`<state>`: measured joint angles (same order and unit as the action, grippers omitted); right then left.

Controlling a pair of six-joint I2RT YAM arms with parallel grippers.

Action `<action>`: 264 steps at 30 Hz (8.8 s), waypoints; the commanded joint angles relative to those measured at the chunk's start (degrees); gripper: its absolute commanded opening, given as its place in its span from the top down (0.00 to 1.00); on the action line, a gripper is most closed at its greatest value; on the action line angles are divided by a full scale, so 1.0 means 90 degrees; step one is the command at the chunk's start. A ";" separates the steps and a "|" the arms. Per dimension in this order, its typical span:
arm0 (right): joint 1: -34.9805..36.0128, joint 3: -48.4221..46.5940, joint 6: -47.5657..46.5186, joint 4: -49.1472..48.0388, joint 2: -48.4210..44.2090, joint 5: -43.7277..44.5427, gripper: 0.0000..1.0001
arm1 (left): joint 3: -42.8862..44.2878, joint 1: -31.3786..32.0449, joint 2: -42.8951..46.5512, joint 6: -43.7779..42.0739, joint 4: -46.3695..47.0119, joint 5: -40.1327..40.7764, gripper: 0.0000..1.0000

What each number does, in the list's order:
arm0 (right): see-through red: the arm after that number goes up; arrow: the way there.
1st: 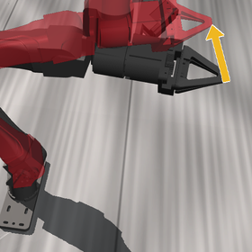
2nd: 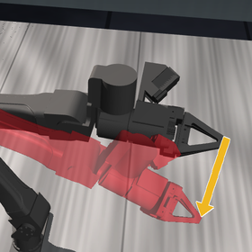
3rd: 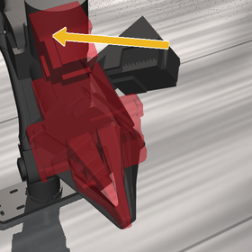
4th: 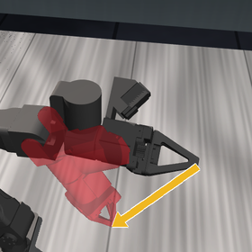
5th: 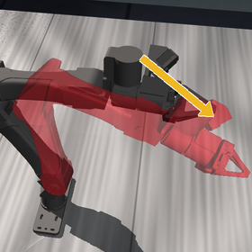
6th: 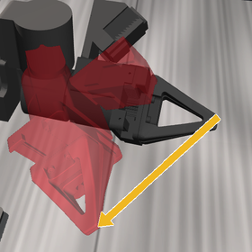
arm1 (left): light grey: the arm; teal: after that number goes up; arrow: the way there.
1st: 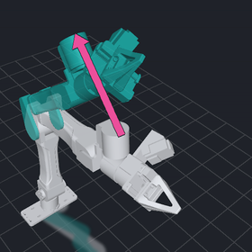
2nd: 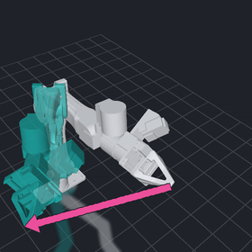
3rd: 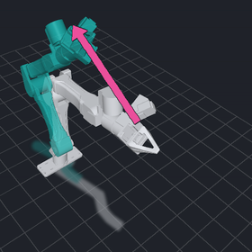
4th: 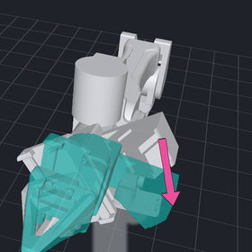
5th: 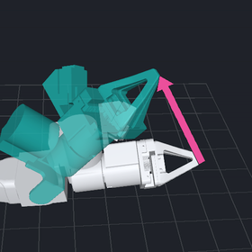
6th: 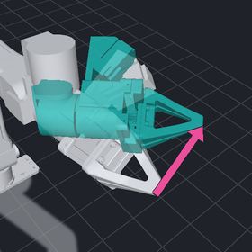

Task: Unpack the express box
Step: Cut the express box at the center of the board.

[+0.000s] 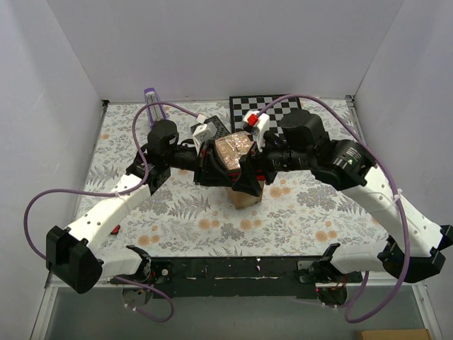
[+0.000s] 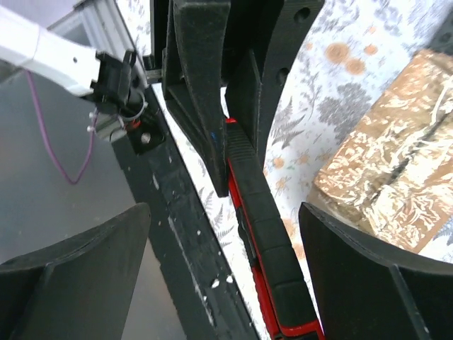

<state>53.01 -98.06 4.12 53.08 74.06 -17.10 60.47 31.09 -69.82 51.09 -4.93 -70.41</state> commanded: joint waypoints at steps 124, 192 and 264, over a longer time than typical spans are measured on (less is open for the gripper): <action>0.0018 0.5818 0.0021 -0.7919 -0.3083 0.3785 0.99 | 0.0040 -0.1062 -0.1685 0.0925 0.1680 0.3595 0.29; 0.0076 0.5710 -0.0282 -0.9276 -0.1687 0.4039 0.99 | -0.1084 -0.1013 -0.0114 0.1003 0.1202 0.5430 1.00; -0.0011 0.6071 -0.1483 -1.0175 -0.1022 0.2886 0.99 | -0.1640 -0.0994 0.0375 0.1052 0.1270 0.5861 1.00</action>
<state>53.56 -43.29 -7.49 -34.70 64.99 8.69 46.22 22.22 -68.03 61.32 6.11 -17.17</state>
